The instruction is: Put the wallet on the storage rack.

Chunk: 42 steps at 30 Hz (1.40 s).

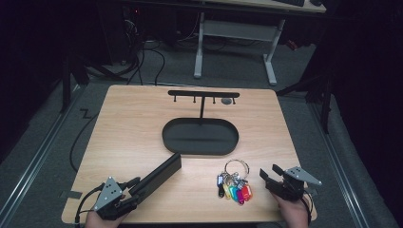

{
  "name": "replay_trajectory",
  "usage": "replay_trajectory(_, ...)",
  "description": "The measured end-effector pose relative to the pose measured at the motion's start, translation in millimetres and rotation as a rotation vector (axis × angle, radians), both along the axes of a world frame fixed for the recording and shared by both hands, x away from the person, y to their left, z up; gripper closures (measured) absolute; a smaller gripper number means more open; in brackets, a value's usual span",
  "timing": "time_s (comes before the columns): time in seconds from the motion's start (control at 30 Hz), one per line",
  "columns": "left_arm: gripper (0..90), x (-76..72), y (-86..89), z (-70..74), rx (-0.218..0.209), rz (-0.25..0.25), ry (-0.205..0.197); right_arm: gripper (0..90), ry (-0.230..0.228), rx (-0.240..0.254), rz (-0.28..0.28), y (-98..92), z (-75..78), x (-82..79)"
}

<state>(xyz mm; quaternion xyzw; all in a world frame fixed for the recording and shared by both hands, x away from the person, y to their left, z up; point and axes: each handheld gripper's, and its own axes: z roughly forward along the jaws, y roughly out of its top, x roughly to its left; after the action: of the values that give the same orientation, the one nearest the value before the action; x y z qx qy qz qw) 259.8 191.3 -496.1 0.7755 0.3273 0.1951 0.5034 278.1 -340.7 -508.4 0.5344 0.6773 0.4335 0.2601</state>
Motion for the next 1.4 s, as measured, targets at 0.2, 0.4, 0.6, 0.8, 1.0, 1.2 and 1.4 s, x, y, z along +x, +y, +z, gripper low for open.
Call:
replay_trajectory(0.2,52.4,-0.5,-2.1,-0.9,0.031,0.010,-0.009,39.7,0.000,-0.002,0.004,0.2,0.1,-0.1)
replay_trajectory(0.4,50.9,0.0,-3.7,-0.4,0.076,0.028,-0.008,39.7,0.003,-0.001,0.005,0.6,-0.3,0.4)
replay_trajectory(0.6,53.3,-0.8,-7.2,2.9,0.124,0.039,0.004,39.7,0.005,-0.004,0.007,0.3,-0.8,0.7)
replay_trajectory(0.8,56.7,1.0,-12.9,9.6,0.193,0.035,0.042,39.6,0.011,0.002,0.007,0.6,-1.1,1.0)
replay_trajectory(1.0,58.7,9.6,-23.3,20.0,0.301,0.022,0.095,38.7,-0.004,-0.034,0.049,5.9,6.8,4.9)
replay_trajectory(1.2,57.3,13.7,-36.1,36.6,0.456,-0.009,0.081,38.8,-0.011,-0.055,0.108,13.8,7.2,6.3)
replay_trajectory(1.4,53.9,24.5,-45.5,55.3,0.546,-0.034,0.161,38.9,-0.017,-0.023,0.139,11.3,6.9,8.3)
